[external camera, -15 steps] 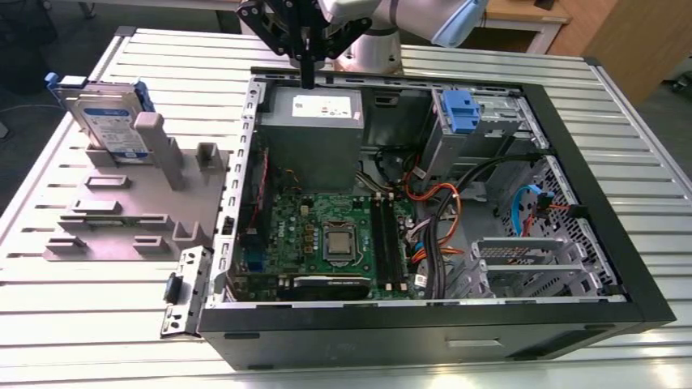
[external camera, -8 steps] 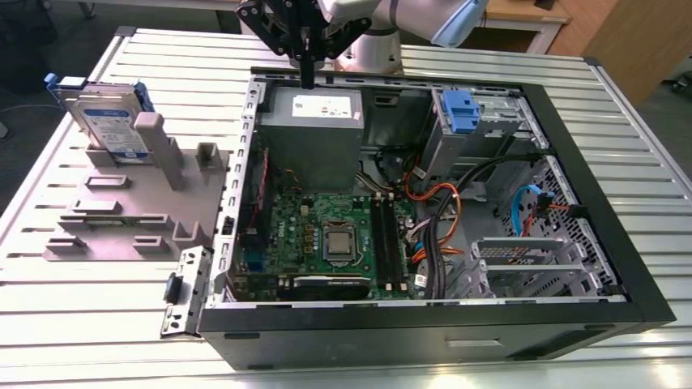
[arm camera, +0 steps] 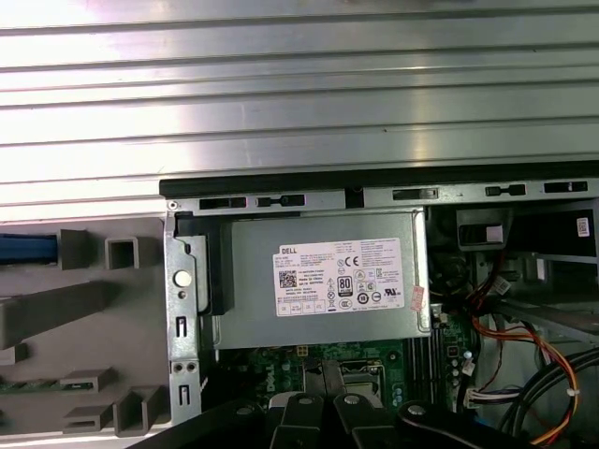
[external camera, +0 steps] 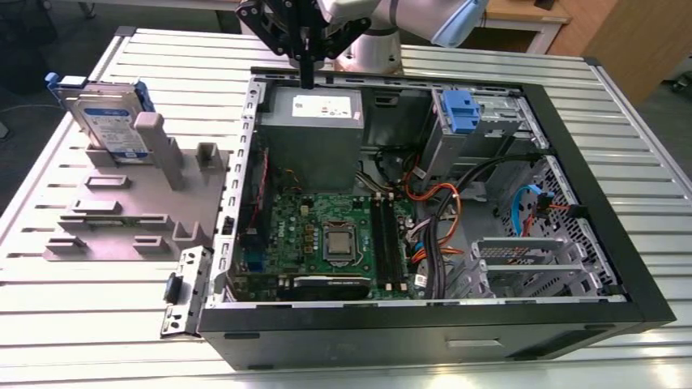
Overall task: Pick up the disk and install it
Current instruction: 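Reach for the disk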
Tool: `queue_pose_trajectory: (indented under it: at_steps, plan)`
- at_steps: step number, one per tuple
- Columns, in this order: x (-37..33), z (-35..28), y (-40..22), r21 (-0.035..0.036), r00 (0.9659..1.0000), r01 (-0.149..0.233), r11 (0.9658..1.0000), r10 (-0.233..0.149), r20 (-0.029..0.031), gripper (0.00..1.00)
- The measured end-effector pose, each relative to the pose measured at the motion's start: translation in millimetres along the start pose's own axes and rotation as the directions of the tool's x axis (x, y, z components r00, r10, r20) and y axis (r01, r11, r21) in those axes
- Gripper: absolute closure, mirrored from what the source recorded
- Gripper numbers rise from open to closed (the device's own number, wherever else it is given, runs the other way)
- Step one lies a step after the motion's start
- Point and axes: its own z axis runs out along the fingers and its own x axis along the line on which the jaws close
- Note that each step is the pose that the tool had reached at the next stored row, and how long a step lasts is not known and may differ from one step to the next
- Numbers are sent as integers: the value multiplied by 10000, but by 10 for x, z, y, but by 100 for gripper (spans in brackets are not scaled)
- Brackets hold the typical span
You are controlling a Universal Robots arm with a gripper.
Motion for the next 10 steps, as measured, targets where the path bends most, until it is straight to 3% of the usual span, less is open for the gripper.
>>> queue_pose_trajectory:
  at_steps: [7, 8, 10]
  plan:
    - [10, 1, -1, 0, 10000, -1, 10000, 1, 0, 89]
    - [164, -1, -12, 0, 10000, 0, 10000, 0, 0, 89]
    - [168, -1, -13, 0, 10000, 0, 10000, 0, 0, 89]
